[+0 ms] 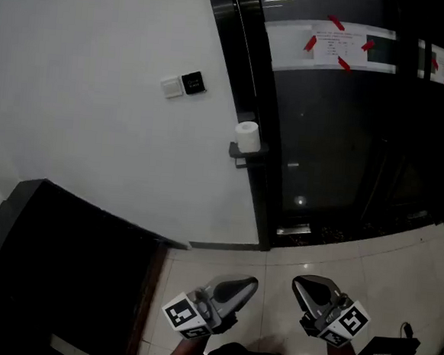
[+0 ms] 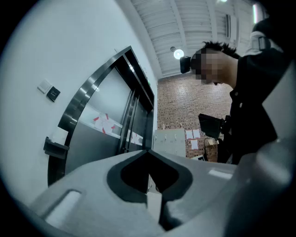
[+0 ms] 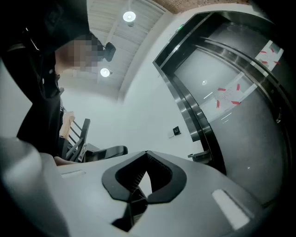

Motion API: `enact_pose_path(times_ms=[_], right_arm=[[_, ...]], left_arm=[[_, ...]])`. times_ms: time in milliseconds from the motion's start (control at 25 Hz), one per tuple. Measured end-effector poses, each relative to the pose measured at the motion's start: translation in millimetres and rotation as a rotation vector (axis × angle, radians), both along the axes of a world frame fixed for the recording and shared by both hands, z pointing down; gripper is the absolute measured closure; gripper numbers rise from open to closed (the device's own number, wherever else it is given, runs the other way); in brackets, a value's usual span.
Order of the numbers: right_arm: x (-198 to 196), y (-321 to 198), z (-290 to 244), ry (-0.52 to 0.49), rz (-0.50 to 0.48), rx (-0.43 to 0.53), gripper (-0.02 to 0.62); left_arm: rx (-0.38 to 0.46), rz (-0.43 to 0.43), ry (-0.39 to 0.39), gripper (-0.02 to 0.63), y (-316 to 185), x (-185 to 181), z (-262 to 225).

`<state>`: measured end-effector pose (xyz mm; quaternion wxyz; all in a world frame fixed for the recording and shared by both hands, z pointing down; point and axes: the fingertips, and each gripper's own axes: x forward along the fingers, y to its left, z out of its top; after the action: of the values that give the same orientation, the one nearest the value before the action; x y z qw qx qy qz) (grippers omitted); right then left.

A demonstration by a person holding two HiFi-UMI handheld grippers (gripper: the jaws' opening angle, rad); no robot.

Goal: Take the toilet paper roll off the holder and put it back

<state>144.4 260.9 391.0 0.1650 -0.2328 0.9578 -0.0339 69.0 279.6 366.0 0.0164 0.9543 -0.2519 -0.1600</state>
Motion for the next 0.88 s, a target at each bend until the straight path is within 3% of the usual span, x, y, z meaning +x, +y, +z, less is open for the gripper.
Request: enact_pose_path(times_ms=[160,400,680,880], right_arm=[[-1.7,-20.3,2.9,0.005,-0.006,-0.015,0.597],[-8.7,-72.4,6.4,0.03,0.022,-0.032,0.597],[-51.9,-188.3,17.2,0.113,0.09,-0.06,0.597],[-83.2,-274.3,-3.4,0.12,0.142,-0.062,0.597]], left_arm=[[-0.026,-0.02,-0.056,0.609,-21.4,-2.3,20.6],[-0.031,-0.01,-0.015,0.609,-73.9,-13.8,22.1],[-0.019,0.032,0.051,0.609,-194.4,-53.7,28.0],[0.005,0.102,0.046,0.609,-276.1,-78.6,10.6]])
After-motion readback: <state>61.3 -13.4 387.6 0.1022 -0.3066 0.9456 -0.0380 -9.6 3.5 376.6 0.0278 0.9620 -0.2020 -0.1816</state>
